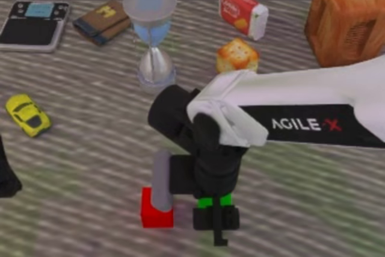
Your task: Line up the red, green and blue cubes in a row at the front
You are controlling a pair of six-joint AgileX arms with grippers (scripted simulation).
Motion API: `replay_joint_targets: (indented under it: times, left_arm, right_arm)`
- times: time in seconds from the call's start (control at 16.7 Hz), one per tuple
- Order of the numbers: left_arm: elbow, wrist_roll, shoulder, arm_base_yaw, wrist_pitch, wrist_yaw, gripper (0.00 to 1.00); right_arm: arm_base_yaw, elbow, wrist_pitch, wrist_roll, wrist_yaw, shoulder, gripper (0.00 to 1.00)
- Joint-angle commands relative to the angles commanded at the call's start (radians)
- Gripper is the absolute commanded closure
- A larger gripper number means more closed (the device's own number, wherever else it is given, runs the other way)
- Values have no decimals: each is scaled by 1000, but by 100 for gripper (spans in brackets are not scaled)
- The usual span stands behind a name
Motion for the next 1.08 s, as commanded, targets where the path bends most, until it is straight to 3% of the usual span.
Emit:
replay_joint_targets:
  times: [0.3, 1.08]
  left_arm:
    - [0, 0, 0, 0, 0, 0, 0]
    - [0, 0, 0, 0, 0, 0, 0]
  right_arm:
    - [1, -11, 14, -1, 0, 6, 100]
    - [1, -11, 14, -1, 0, 6, 2]
